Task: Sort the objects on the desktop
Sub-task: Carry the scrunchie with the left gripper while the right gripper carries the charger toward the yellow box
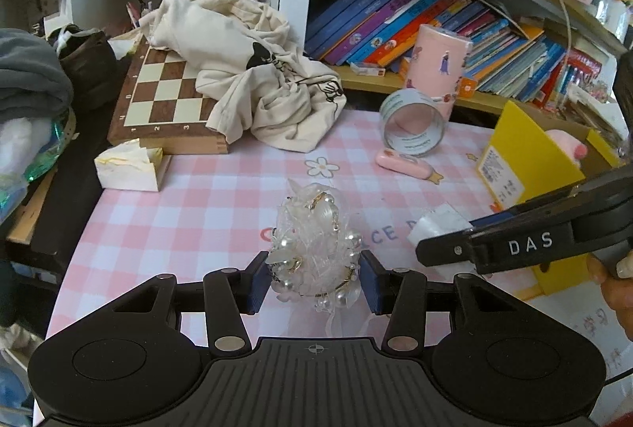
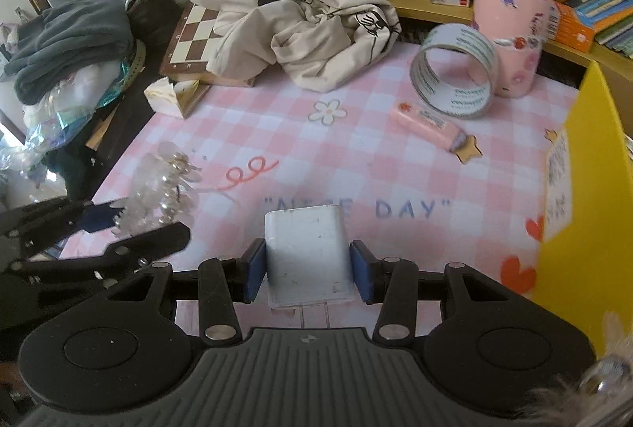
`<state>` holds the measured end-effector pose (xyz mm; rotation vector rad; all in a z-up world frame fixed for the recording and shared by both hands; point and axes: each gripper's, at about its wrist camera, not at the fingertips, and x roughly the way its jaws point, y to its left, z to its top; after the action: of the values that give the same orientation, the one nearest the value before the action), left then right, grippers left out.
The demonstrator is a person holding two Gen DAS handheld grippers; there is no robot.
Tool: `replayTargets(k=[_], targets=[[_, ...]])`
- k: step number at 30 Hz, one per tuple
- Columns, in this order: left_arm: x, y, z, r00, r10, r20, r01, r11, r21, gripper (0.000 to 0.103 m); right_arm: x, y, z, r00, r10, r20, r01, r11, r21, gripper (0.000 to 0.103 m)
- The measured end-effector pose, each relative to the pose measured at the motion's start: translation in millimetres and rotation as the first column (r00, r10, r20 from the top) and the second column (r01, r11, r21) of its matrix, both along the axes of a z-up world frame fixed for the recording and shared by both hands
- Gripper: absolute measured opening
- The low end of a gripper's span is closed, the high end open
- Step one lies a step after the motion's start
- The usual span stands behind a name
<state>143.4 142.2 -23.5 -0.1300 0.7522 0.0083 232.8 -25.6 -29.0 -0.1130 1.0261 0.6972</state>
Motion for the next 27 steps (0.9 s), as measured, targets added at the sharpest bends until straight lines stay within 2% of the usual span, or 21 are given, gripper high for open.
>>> replayTargets(k=[9, 18, 27], targets=[[-33.8, -14.5, 14.4, 0.999, -0.029, 0.028, 0.030, 1.000, -0.007, 0.046, -45.7, -37.8, -0.4, 1.000, -0.007, -0.014, 0.007, 0.999, -0.036, 0.043], [-66.5, -29.0, 23.4, 0.997, -0.066, 0.045, 0.068, 0.997, -0.028, 0.046, -92.2, -68.4, -10.8, 0.991, -0.101, -0.087, 0.100, 0.995, -0.011, 0.043], [-93.7, -42.0, 27.6, 0.991, -0.117, 0.063, 0.120, 0.992, -0.043, 0.046, -121.9, -83.3, 3.6, 0.986, -0.158, -0.047, 0.159, 0.987, 0.010, 0.043]])
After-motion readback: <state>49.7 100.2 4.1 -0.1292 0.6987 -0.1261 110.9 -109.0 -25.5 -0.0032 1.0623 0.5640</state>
